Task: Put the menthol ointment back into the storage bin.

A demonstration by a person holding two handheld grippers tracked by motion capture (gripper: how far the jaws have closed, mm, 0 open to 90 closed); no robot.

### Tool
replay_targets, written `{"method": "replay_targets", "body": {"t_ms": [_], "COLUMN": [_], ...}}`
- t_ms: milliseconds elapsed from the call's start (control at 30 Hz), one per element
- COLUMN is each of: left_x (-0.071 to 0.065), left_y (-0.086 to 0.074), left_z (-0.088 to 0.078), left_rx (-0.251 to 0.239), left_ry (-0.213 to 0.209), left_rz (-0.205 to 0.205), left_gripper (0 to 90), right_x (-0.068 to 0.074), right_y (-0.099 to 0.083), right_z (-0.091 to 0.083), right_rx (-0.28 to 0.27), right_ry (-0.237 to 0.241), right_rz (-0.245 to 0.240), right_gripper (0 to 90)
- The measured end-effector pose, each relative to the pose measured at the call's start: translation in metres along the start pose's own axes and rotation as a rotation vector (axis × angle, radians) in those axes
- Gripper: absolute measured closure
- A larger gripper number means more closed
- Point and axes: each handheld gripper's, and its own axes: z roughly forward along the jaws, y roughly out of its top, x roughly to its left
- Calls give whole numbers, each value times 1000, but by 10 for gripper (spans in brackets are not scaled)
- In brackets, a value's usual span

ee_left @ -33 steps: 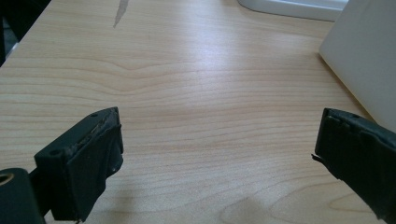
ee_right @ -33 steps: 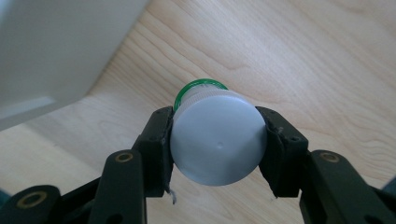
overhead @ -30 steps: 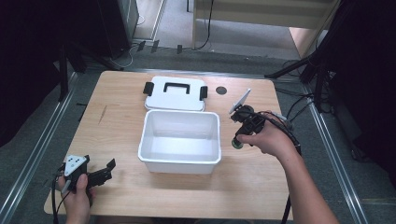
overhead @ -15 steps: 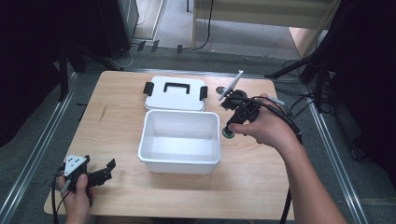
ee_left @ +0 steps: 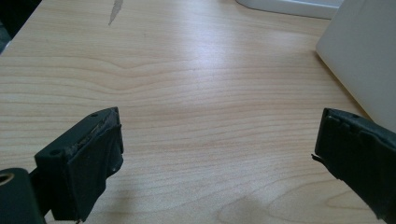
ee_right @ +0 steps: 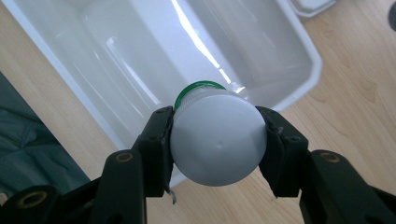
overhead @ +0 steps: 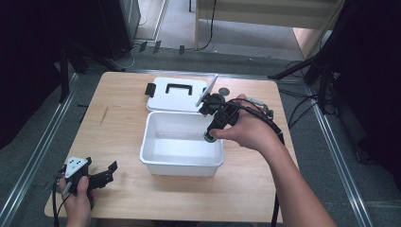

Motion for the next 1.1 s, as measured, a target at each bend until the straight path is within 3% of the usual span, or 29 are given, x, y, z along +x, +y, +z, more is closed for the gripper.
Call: {"method": "replay_targets", "body": {"t_ms": [167, 333, 533, 600, 833, 967, 1100], "left_x": [1, 1, 1, 0, 0, 1, 1], "left_y": [0, 0, 0, 0, 0, 0, 0], "left_z": [0, 0, 0, 0, 1, 1, 1], "left_rx": [2, 0, 4, 7, 9, 9, 12], "left_ry": [-5, -9, -9, -10, -12, -16, -17], "left_rz": [-1, -7, -4, -2, -1, -4, -1], "left_gripper": [18, 18, 18, 18, 18, 18, 18], "right_x": [5, 6, 8, 9, 12, 17, 22], "right_y": [6, 7, 6, 7, 9, 10, 10], "right_z": [18, 54, 80, 97, 118, 126, 135], "right_rx": [42, 84, 99, 131, 157, 176, 211], "right_ry": [-4, 8, 21, 11, 23, -9, 8], "right_rz": [-37, -81, -125, -135, -129, -156, -188], "right_gripper": [512, 512, 511, 511, 510, 510, 501]}}
